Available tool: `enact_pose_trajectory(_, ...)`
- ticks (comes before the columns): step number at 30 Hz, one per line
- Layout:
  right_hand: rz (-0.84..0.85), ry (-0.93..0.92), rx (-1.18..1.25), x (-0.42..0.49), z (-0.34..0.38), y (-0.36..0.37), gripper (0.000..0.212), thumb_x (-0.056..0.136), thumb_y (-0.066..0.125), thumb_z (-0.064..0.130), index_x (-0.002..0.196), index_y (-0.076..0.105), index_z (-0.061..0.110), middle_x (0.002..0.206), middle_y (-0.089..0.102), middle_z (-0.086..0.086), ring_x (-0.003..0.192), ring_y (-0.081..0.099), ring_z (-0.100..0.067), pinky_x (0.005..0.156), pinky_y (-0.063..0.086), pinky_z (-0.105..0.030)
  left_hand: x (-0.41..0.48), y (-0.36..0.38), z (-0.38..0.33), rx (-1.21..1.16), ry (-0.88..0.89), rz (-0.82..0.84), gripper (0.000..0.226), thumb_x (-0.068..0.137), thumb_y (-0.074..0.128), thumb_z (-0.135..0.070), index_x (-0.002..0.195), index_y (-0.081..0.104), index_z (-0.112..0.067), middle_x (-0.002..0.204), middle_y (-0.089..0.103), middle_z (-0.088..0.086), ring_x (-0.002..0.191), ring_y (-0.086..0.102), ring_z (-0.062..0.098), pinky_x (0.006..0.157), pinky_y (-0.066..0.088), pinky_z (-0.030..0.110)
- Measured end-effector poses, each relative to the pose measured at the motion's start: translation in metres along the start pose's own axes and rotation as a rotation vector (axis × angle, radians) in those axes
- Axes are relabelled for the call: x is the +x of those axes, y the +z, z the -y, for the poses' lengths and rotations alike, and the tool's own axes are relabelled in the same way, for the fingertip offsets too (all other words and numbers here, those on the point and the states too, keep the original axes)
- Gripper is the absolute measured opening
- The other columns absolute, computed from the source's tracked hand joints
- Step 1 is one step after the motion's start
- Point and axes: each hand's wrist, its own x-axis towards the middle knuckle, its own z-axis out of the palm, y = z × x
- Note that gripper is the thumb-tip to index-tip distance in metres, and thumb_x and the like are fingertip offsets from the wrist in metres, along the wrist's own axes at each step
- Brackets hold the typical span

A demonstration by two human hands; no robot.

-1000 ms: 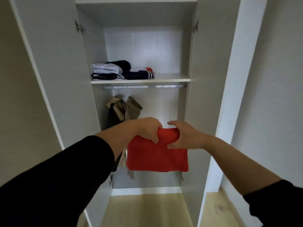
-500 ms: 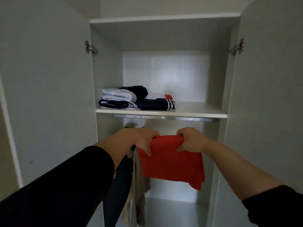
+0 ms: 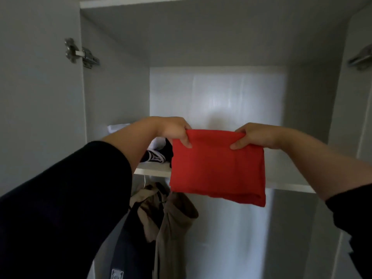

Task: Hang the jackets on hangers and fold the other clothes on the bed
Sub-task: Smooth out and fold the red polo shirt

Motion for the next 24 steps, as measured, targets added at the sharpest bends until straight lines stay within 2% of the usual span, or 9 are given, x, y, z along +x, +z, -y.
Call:
enact_pose_trajectory(2,-0.066,-0.008,-0.004,0.026,0.003,-0.014,0.021,0.080,0.074,0.018,0.100,0.069,0.013,0.093,0.073,-0.004,0.082,0.071,-0.020,0.074,0.056,-0.028,0.024,-0.018,0.010,0.003,0.024,-0.051,0.012,0.078,0.075,-0.014,0.081,0.068,-0.023,0.085,0.073,-0.001,0.078,0.069,0.016,0.075,0.052,0.025)
enact_pose_trajectory(4,-0.185,-0.033,-0.094,0.053,0.008,-0.027,0.018,0.081,0.074,0.021,0.096,0.066,0.015,0.091,0.070,-0.001,0.080,0.068,-0.016,0.068,0.051,-0.025,0.048,-0.037,0.019,0.081,0.082,-0.184,0.012,0.078,0.075,-0.016,0.076,0.064,-0.022,0.077,0.067,-0.004,0.072,0.064,0.014,0.066,0.048,0.024)
enact_pose_trajectory(9,-0.844,-0.279,-0.641,0.122,0.007,-0.036,0.018,0.080,0.065,0.013,0.095,0.054,0.013,0.086,0.059,-0.005,0.074,0.054,-0.022,0.067,0.041,-0.032,0.103,-0.065,0.049,0.557,0.276,-0.747,0.014,0.077,0.065,-0.022,0.084,0.055,-0.016,0.080,0.056,0.000,0.078,0.056,0.024,0.062,0.040,0.030)
enact_pose_trajectory(11,-0.977,-0.440,-0.874,0.143,-0.010,-0.022,0.025,0.067,0.067,0.006,0.089,0.054,0.009,0.081,0.059,-0.009,0.069,0.053,-0.027,0.063,0.039,-0.033,0.118,-0.057,0.067,0.763,0.396,-0.827,0.018,0.074,0.062,-0.022,0.088,0.054,-0.013,0.083,0.055,0.005,0.077,0.054,0.027,0.057,0.036,0.031)
enact_pose_trajectory(13,-0.955,-0.586,-1.002,0.159,-0.037,0.005,0.029,0.059,0.065,0.005,0.082,0.049,0.010,0.075,0.055,-0.010,0.063,0.051,-0.030,0.057,0.035,-0.033,0.127,-0.036,0.088,0.949,0.451,-0.732,0.024,0.075,0.061,-0.019,0.096,0.055,-0.012,0.091,0.056,0.009,0.080,0.056,0.030,0.055,0.036,0.033)
enact_pose_trajectory(15,-0.804,-0.688,-1.112,0.170,-0.071,0.040,0.028,0.061,0.054,0.010,0.086,0.043,0.014,0.076,0.054,-0.009,0.064,0.052,-0.030,0.055,0.037,-0.032,0.130,0.001,0.105,1.133,0.403,-0.418,0.032,0.082,0.055,-0.020,0.113,0.050,-0.015,0.108,0.056,0.009,0.094,0.057,0.030,0.068,0.043,0.038)
enact_pose_trajectory(17,-0.673,-0.690,-1.130,0.175,-0.094,0.069,0.038,0.059,0.061,0.006,0.089,0.039,0.017,0.080,0.055,-0.006,0.066,0.055,-0.026,0.055,0.042,-0.030,0.130,0.036,0.113,1.218,0.342,-0.144,0.036,0.088,0.051,-0.016,0.123,0.044,-0.014,0.119,0.052,0.009,0.103,0.056,0.029,0.078,0.042,0.039)
enact_pose_trajectory(21,-0.624,-0.672,-1.029,0.181,-0.097,0.073,0.056,0.046,0.070,-0.002,0.089,0.039,0.017,0.082,0.056,-0.007,0.067,0.056,-0.027,0.053,0.043,-0.030,0.127,0.035,0.109,1.090,0.233,-0.060,0.036,0.087,0.056,-0.024,0.120,0.044,-0.014,0.116,0.053,0.005,0.100,0.057,0.025,0.071,0.039,0.034)
enact_pose_trajectory(24,-0.602,-0.701,-1.006,0.182,-0.095,0.070,0.059,0.042,0.071,-0.002,0.087,0.038,0.017,0.082,0.055,-0.006,0.066,0.055,-0.026,0.051,0.038,-0.027,0.132,0.013,0.102,0.877,0.105,0.138,0.040,0.081,0.066,-0.042,0.105,0.050,-0.015,0.098,0.055,0.000,0.087,0.056,0.021,0.072,0.043,0.032)
